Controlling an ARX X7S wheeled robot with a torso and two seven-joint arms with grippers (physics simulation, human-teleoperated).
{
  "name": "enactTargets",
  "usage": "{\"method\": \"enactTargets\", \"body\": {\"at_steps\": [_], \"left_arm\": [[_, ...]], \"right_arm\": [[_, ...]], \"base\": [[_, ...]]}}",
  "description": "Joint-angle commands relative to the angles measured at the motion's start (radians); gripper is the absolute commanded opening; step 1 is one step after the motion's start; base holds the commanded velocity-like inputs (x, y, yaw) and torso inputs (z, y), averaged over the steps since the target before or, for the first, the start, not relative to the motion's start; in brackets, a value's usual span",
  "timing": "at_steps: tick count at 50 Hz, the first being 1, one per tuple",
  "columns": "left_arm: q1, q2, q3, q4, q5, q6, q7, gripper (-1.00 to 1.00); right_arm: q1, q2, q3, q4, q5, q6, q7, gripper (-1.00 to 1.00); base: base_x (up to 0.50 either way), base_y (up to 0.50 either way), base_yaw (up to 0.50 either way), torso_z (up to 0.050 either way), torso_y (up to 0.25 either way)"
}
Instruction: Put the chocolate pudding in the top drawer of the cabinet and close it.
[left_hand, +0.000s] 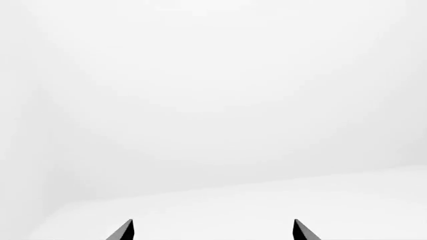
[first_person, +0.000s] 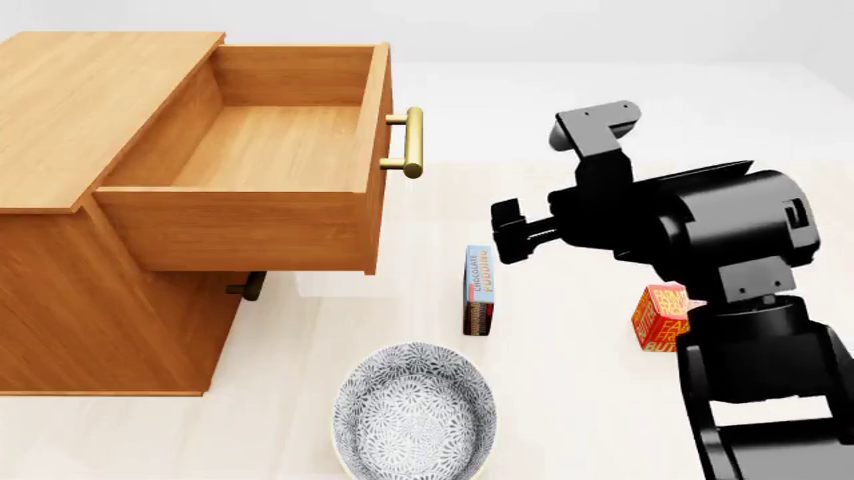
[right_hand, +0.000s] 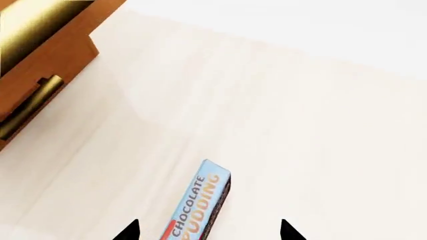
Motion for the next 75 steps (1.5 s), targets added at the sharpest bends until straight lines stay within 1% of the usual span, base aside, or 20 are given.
{"method": "enactTargets", "body": {"at_steps": [1,23,29,34,37,52,58,75], "left_arm": [[0.008,-0.016,-0.004,0.022,-0.006,-0.014,-0.005,1.00],[0.030,-0.038,0.005,0.040,-0.001,-0.015,-0.004,1.00],[0.031,-0.041,0.004,0.039,0.004,-0.003,-0.004,1.00],[0.026,-0.043,0.007,0.039,0.009,0.004,-0.001,1.00],[0.023,-0.046,0.009,0.038,0.012,0.009,0.000,1.00],[0.031,-0.056,0.005,0.051,0.010,0.004,-0.005,1.00],[0.037,-0.058,0.003,0.057,0.006,0.000,-0.008,1.00],[0.045,-0.059,0.003,0.061,0.003,-0.007,-0.008,1.00]], "right_arm": [[-0.018,-0.067,0.004,0.136,-0.020,-0.106,0.034,1.00],[0.050,-0.163,-0.022,0.476,-0.053,-0.310,0.043,1.00],[0.092,-0.197,-0.027,0.639,-0.066,-0.408,0.050,1.00],[0.155,-0.234,-0.029,0.857,-0.071,-0.546,0.058,1.00],[0.170,-0.241,-0.060,0.923,-0.034,-0.590,0.069,1.00],[0.163,-0.241,-0.237,0.933,0.161,-0.592,0.096,1.00],[0.167,-0.240,-0.264,0.933,0.188,-0.590,0.096,1.00],[0.161,-0.239,-0.303,0.934,0.232,-0.596,0.104,1.00]], "base": [[0.00,0.00,0.00,0.000,0.000],[0.00,0.00,0.00,0.000,0.000],[0.00,0.00,0.00,0.000,0.000],[0.00,0.00,0.00,0.000,0.000],[0.00,0.00,0.00,0.000,0.000],[0.00,0.00,0.00,0.000,0.000],[0.00,0.00,0.00,0.000,0.000],[0.00,0.00,0.00,0.000,-0.108]]}}
